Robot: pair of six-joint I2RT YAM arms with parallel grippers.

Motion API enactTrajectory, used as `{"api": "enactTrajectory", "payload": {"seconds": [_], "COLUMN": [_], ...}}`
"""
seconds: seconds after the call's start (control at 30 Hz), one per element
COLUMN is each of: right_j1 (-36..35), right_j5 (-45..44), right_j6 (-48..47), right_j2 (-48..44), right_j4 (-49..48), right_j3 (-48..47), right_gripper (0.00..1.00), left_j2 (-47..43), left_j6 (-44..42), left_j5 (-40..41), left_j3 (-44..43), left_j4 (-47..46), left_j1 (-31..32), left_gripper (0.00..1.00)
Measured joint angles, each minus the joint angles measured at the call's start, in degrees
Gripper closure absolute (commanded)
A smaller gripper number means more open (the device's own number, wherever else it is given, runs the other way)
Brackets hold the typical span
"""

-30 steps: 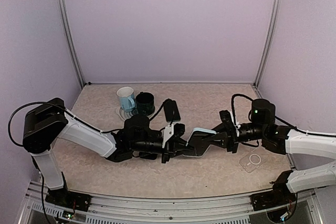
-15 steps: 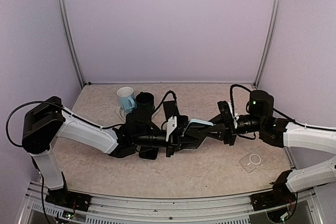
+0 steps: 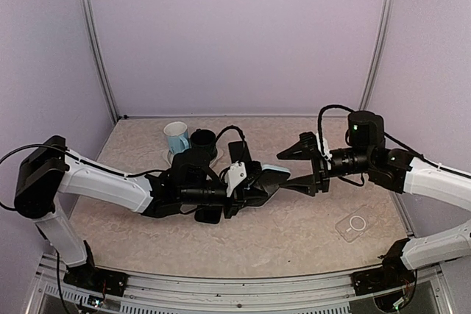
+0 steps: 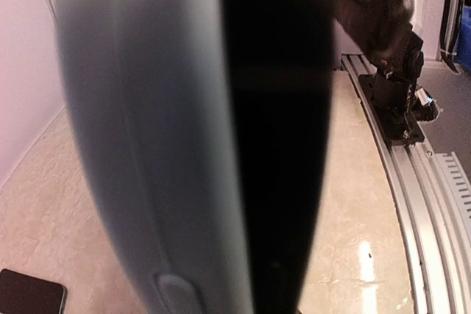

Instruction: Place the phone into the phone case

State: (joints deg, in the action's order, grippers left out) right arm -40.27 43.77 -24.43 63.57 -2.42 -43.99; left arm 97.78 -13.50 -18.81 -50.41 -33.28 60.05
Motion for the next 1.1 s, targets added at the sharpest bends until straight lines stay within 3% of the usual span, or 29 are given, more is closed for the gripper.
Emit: {"api": "enactTrajectory", "payload": {"seconds": [0.23,0.4,0.47,0.6,0.87,0.9,1.0,1.1], "right_j1": [-2.95,-4.09,-4.09,-4.09,-4.15,-4.24,-4.44,-4.63], "right_j5": [-2.95,-2.45,-2.25,-1.75,-1.29,-1.31,-1.46,-1.86], "right_j6": [-5.68,-8.66,-9.40,-9.88,-10.16,-9.99,-9.62,-8.09], "right_j2": [1.55,5.64,6.23,6.38,6.75,6.84,6.80,6.80], "right_j4": [9.05,16.70,18.27,20.41,21.90,21.88,21.46,21.44], "right_j3": [-6.27,-11.34,-11.85,-11.78,-11.52,-11.43,-10.08,-8.79], "right_gripper": [0.28,0.38,0.45,0.38,0.45,0.48,0.80,1.00], "left_j2": [-0.66,-0.66,-0.68,-0.68,-0.63,-0.63,-0.61,-0.50], "left_j6": [-4.00,-5.95,-6.38,-7.06,-7.45,-7.48,-7.56,-7.37], "left_j5": [3.34,4.50,4.50,4.72,4.79,4.79,4.85,5.31], "left_j3": [-0.74,-0.74,-0.74,-0.74,-2.32,-2.62,-3.26,-3.30], "left_j4": [7.17,10.12,10.51,11.21,12.66,12.63,12.50,12.66], "left_j1": [1.11,2.82,3.19,3.91,4.24,4.24,4.24,4.20], "left_gripper": [1.00,1.00,1.00,1.00,1.00,1.00,1.00,1.00]}}
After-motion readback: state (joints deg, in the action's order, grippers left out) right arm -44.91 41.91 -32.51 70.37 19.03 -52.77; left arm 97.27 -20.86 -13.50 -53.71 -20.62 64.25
